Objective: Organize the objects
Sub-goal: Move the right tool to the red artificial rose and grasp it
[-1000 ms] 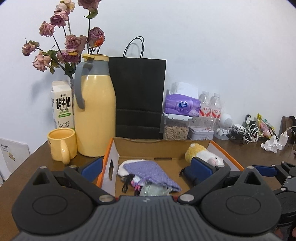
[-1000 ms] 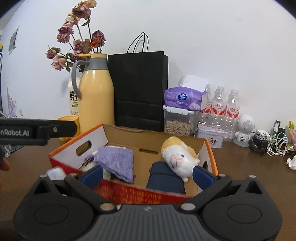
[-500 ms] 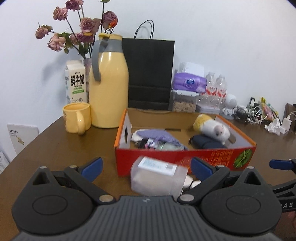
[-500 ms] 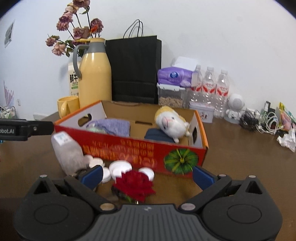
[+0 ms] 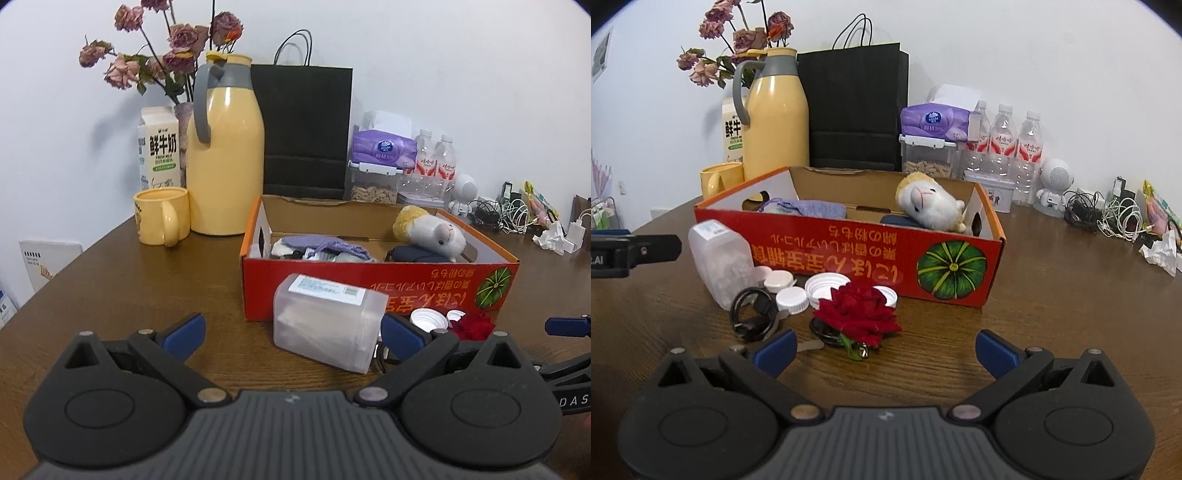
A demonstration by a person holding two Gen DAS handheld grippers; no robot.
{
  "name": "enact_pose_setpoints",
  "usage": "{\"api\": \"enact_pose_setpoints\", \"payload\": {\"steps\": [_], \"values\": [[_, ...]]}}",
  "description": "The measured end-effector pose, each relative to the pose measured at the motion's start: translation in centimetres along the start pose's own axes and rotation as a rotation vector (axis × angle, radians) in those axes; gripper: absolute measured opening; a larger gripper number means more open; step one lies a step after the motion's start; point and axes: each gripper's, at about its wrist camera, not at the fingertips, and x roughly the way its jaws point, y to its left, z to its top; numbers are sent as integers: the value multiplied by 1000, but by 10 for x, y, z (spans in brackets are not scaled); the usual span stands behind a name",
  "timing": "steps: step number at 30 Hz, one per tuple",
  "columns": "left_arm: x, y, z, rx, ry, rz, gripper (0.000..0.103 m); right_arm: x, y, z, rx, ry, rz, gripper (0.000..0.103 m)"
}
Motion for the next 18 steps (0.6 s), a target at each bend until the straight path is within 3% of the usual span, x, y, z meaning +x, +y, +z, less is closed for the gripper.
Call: {"api": "enact_pose_setpoints", "payload": {"steps": [18], "values": [[9, 8, -8, -21, 16, 5, 103, 9, -6, -4, 50, 10, 13, 103]]}}
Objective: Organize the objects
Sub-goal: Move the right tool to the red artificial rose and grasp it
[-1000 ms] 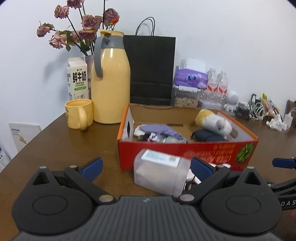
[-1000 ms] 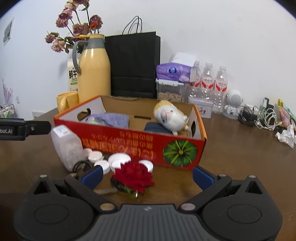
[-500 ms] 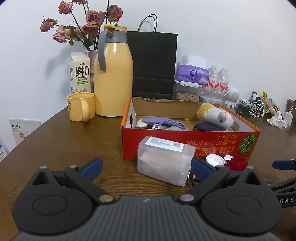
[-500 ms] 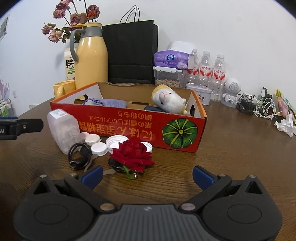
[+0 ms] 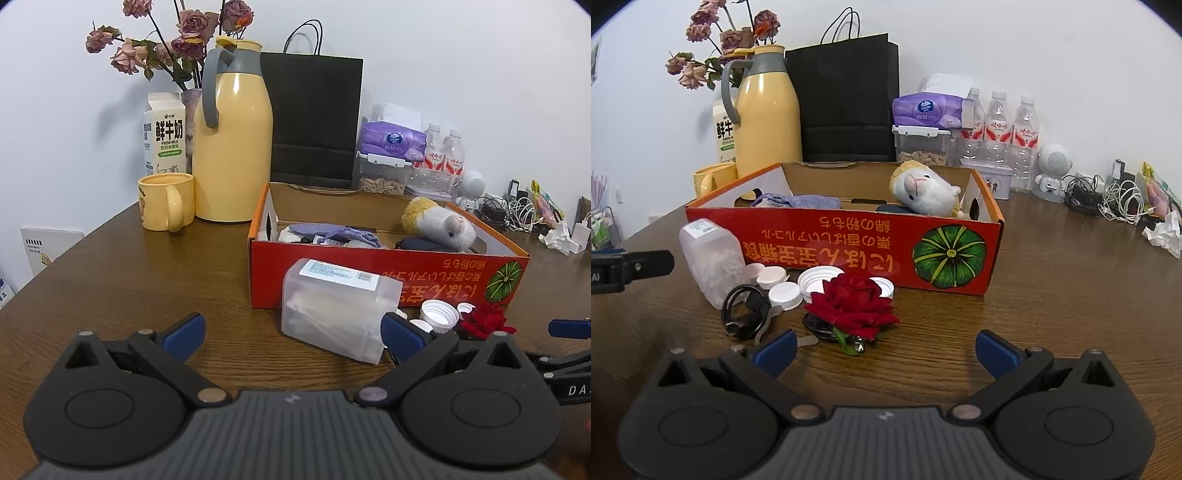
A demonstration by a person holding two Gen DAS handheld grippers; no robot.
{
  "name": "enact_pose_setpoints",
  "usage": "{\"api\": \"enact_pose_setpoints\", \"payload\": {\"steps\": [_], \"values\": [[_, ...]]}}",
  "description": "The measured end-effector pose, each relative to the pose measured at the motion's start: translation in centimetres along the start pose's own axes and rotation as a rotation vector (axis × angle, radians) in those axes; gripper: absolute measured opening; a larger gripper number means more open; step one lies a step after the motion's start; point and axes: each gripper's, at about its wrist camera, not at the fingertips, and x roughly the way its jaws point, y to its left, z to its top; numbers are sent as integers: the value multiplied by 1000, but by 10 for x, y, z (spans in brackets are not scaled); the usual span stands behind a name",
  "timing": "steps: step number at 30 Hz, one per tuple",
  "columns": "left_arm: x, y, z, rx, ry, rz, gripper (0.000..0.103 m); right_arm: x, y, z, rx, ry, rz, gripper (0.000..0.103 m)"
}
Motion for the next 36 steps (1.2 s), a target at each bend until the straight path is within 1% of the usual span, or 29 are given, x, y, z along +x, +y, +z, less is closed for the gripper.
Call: {"api": "enact_pose_setpoints", "payload": {"steps": [4, 6, 9, 11, 13, 15, 16, 17, 18, 19, 20, 21, 22, 24, 26, 29, 36], "values": [[0, 1, 0, -4, -1, -6, 103, 0, 1, 2, -2, -28, 7, 103], [-1, 1, 0, -7, -2, -9, 103, 5, 4, 5, -9, -14, 26, 101], [-1, 1, 0, -11, -2, -10, 103, 13, 6, 11, -3, 11, 76, 100], [0, 2, 0, -15, 2, -10, 103, 18, 10, 17, -16, 9, 73, 100], [0, 3, 1, -19, 5, -12, 103, 24, 13, 21, -21, 17, 68, 96], [0, 3, 1, -20, 7, -13, 103, 31, 12, 23, -14, 36, 70, 90], [0, 3, 1, -20, 8, -14, 103, 34, 12, 23, -8, 46, 70, 89], [1, 3, 1, -21, 10, -14, 103, 36, 11, 24, -1, 50, 74, 84], [1, 3, 1, -21, 12, -13, 103, 37, 10, 24, 5, 51, 78, 75], [2, 3, 1, -22, 14, -13, 103, 38, 9, 24, 10, 51, 85, 72], [2, 3, 1, -23, 15, -12, 103, 38, 9, 24, 13, 50, 92, 63], [2, 4, 1, -23, 16, -11, 103, 38, 9, 23, 14, 52, 99, 58], [2, 4, 1, -23, 17, -11, 103, 38, 9, 22, 11, 52, 101, 57], [3, 4, 0, -23, 20, -9, 103, 37, 11, 21, 0, 48, 97, 50], [4, 4, 0, -24, 22, -7, 103, 36, 13, 20, -16, 41, 82, 45], [4, 3, 0, -24, 25, -4, 103, 32, 14, 19, -27, 26, 78, 41], [6, 3, 0, -23, 29, -2, 103, 24, 13, 18, -29, -19, 62, 39]]}}
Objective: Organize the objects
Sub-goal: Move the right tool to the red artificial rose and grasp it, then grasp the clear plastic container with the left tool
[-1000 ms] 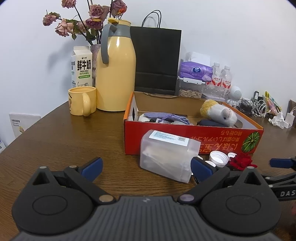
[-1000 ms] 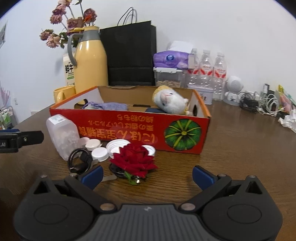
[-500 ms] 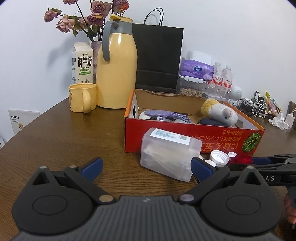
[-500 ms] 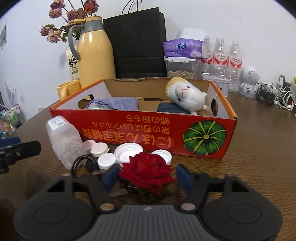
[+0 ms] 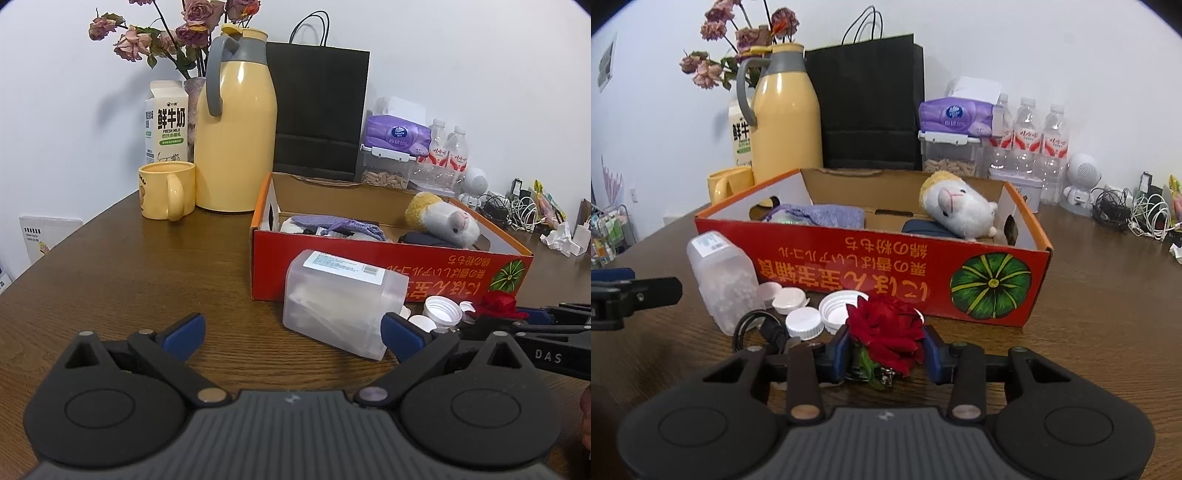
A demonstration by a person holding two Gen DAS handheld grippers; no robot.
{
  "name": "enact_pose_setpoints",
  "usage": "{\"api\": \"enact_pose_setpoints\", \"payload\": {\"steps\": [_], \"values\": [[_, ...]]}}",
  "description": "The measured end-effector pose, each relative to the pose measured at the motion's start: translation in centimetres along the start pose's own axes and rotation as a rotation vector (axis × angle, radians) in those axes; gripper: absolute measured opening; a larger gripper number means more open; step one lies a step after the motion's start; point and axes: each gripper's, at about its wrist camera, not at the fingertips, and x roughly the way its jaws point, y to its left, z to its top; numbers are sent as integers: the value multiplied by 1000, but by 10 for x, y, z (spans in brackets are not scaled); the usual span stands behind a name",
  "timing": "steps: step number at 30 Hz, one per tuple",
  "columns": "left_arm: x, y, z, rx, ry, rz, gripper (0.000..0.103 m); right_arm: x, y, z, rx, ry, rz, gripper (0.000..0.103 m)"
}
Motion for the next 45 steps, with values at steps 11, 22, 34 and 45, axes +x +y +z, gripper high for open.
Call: {"api": "enact_pose_setpoints", "payload": {"steps": [11, 22, 34, 45], "values": [[3, -4, -2, 19, 17, -28, 103, -15, 0, -1, -15, -68, -23, 38], [15, -22, 5, 119, 18, -118, 103, -27, -9, 0, 29, -118, -23, 38], [61, -28, 18, 168, 67, -131, 103, -26, -8, 0, 28, -114, -21, 38], [60, -25, 16, 134, 59, -170, 102, -24, -6, -1, 23, -106, -19, 38]]}}
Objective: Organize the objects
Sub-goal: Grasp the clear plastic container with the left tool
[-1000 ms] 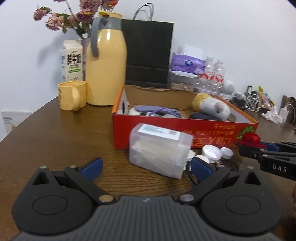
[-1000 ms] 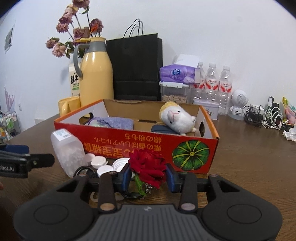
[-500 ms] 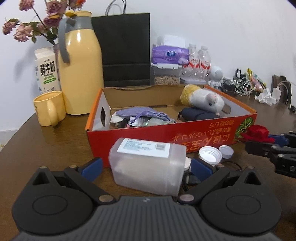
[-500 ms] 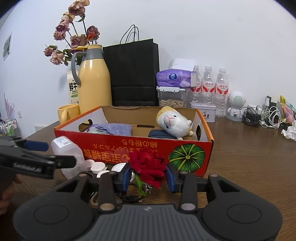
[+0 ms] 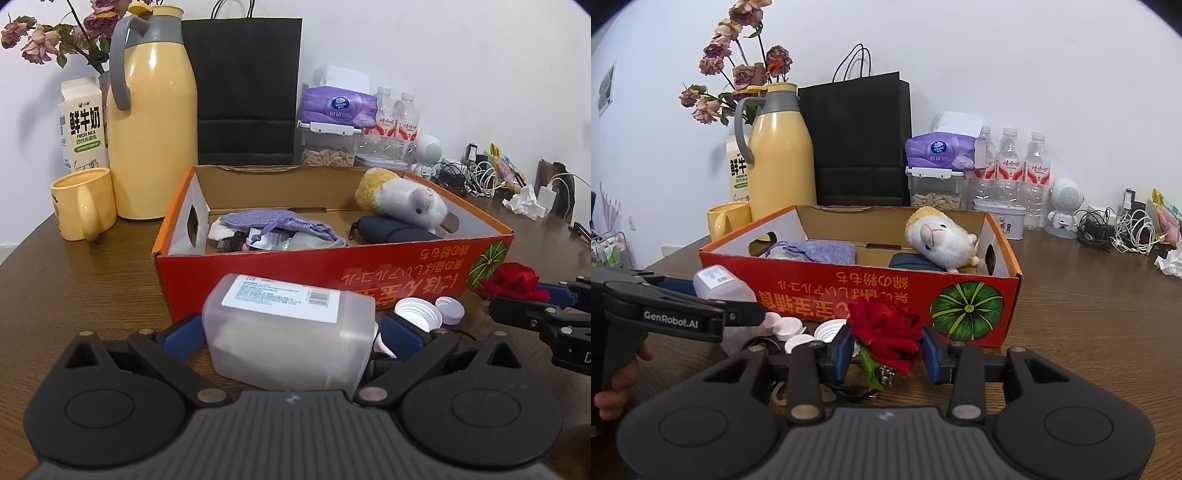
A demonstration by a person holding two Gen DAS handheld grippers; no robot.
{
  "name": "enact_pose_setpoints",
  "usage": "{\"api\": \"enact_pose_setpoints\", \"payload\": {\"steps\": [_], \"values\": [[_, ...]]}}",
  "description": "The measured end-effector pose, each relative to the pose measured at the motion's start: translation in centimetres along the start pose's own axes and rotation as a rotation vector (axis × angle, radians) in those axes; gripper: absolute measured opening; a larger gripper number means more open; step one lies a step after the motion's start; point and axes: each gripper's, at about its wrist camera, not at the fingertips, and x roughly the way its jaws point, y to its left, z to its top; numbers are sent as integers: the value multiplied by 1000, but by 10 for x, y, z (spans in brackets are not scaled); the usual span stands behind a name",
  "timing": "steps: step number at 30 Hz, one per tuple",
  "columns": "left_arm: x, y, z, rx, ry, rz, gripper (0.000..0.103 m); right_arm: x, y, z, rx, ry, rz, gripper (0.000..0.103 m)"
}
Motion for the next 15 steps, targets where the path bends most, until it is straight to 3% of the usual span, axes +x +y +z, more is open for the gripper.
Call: {"api": "enact_pose_setpoints", "payload": {"steps": [7, 15], "values": [[-2, -2, -2, 5, -6, 4, 89, 0, 0, 0, 0, 1, 0, 38], [-11, -6, -4, 17, -42, 14, 88, 1, -1, -1, -1, 8, 0, 38]]}}
